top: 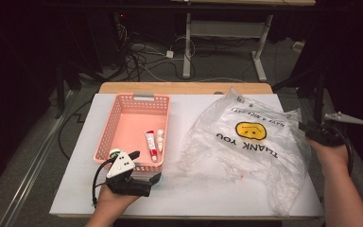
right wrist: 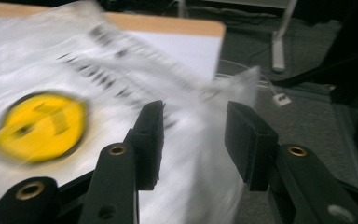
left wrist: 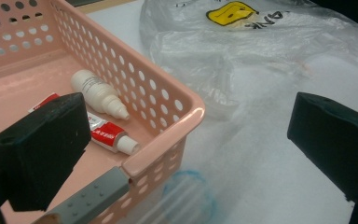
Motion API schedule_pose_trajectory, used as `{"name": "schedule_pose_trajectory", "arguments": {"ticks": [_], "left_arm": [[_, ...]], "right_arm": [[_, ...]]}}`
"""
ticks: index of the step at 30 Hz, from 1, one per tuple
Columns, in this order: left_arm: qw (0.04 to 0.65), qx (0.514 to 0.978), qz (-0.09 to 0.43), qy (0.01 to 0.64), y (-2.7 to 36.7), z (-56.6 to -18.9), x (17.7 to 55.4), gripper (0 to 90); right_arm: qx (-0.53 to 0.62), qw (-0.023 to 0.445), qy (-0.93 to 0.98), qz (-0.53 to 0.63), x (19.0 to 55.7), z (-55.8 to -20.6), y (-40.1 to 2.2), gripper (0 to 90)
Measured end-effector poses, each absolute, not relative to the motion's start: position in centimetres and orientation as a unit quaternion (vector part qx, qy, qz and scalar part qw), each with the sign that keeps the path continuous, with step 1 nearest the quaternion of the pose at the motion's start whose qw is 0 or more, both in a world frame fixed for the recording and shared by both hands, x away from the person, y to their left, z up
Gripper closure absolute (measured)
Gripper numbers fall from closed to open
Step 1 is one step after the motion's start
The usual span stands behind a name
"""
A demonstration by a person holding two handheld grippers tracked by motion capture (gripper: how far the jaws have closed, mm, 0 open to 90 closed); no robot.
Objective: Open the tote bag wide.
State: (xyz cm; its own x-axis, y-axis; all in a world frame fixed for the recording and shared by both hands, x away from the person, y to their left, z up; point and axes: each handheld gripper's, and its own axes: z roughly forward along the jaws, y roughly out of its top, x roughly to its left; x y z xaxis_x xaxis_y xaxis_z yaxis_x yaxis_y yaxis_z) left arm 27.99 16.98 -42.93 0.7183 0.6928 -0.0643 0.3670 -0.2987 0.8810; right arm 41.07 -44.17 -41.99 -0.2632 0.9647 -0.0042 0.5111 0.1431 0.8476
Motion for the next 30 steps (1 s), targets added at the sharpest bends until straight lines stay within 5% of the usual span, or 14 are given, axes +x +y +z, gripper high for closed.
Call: {"name": "schedule_pose_trajectory", "arguments": {"ticks": [9,21,25,28,30], "left_arm": [[0.491,0.787,0.165,0.335,17.1,-42.9,27.7,0.0],[0.489,0.791,0.162,0.330,16.7,-43.0,27.7,0.0],[0.487,0.793,0.161,0.330,16.7,-43.1,27.7,0.0],[0.485,0.793,0.161,0.331,16.8,-43.1,27.8,0.0],[0.486,0.792,0.162,0.332,16.9,-43.1,27.9,0.0]], "right_arm": [[0.500,0.282,0.723,0.383,31.1,-42.5,-40.8,57.0],[0.482,0.229,0.746,0.399,21.3,-44.6,-35.5,31.0],[0.485,0.217,0.749,0.395,20.0,-45.6,-35.0,28.4],[0.485,0.209,0.766,0.366,20.5,-46.6,-34.5,31.7],[0.487,0.216,0.777,0.334,21.0,-47.2,-34.5,45.0]]}}
